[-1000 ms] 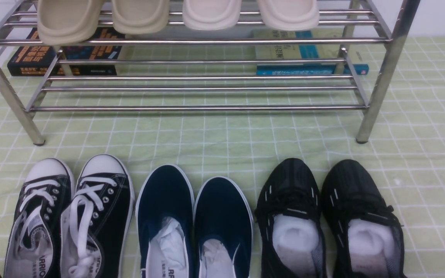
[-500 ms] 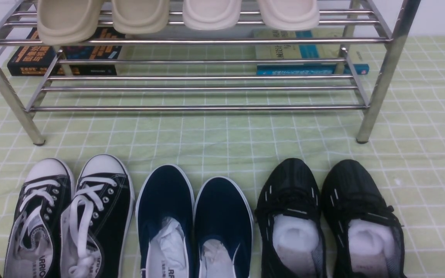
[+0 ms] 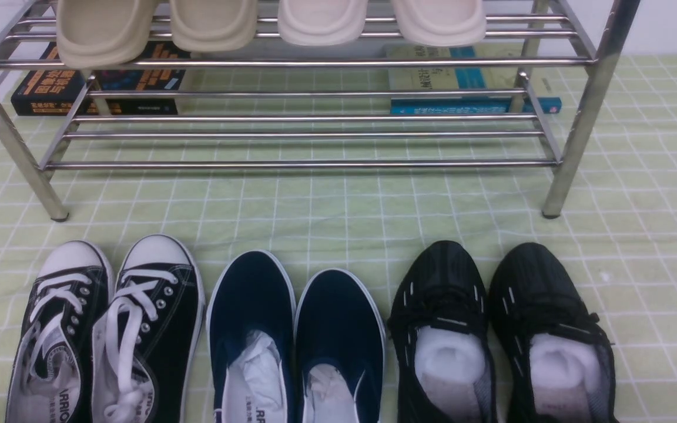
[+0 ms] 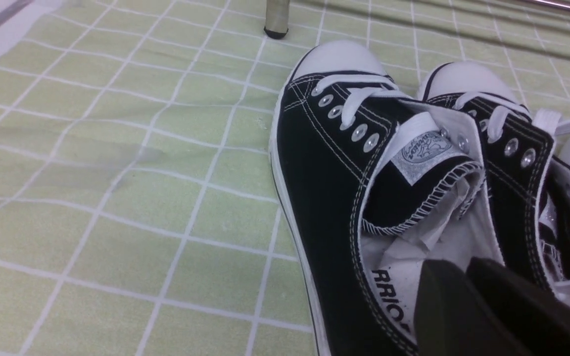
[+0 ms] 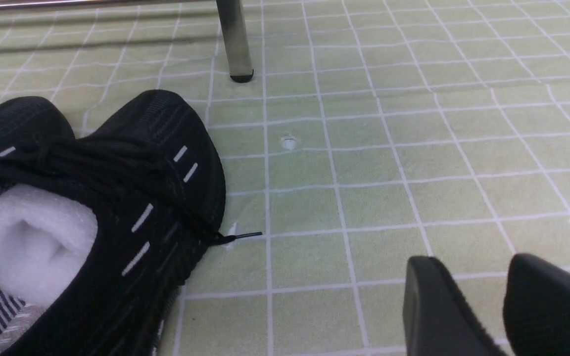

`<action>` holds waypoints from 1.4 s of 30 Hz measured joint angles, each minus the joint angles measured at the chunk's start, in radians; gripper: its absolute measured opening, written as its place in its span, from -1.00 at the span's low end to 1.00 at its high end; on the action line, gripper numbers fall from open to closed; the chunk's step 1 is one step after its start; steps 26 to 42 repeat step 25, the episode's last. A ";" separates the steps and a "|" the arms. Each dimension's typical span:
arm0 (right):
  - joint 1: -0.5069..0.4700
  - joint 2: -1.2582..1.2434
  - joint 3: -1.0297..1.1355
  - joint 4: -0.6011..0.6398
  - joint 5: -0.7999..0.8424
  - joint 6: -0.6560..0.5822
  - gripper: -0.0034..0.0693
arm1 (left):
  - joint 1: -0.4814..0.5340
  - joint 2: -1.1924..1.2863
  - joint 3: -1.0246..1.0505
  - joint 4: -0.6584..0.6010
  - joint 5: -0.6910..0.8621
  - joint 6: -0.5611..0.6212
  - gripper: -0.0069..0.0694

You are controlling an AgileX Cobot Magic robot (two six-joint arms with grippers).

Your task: Take the shoes off the shelf with your hand from the green coffee tablecloth.

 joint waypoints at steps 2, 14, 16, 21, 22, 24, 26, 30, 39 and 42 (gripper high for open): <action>0.000 0.000 0.000 0.000 0.000 0.000 -0.25 | 0.000 0.000 0.000 0.003 0.000 0.000 -0.59; 0.000 0.000 0.000 0.000 0.000 0.000 -0.25 | 0.000 0.000 0.000 0.004 -0.001 0.000 -0.56; 0.000 0.000 0.000 0.000 0.000 0.000 -0.25 | 0.000 0.000 0.000 0.005 -0.001 0.000 -0.55; 0.000 0.000 0.000 0.000 0.000 0.000 -0.25 | 0.000 0.000 0.000 0.007 -0.001 0.000 -0.54; 0.000 0.000 0.000 0.000 0.000 0.000 -0.25 | 0.000 0.000 0.000 0.006 -0.001 0.000 -0.54; 0.000 0.000 0.000 0.000 0.000 0.000 -0.25 | 0.000 0.000 0.000 0.006 -0.001 0.000 -0.53; 0.000 0.000 0.000 0.000 0.000 0.000 -0.25 | 0.000 0.000 0.000 0.006 -0.001 0.000 -0.53; 0.000 0.000 0.000 0.000 0.000 0.000 -0.25 | 0.000 0.000 0.000 0.006 -0.001 0.000 -0.53; 0.000 0.000 0.000 0.000 0.000 0.000 -0.25 | 0.000 0.000 0.000 0.006 -0.001 0.000 -0.53; 0.000 0.000 0.000 0.000 0.000 0.000 -0.25 | 0.000 0.000 0.000 0.006 -0.001 0.000 -0.53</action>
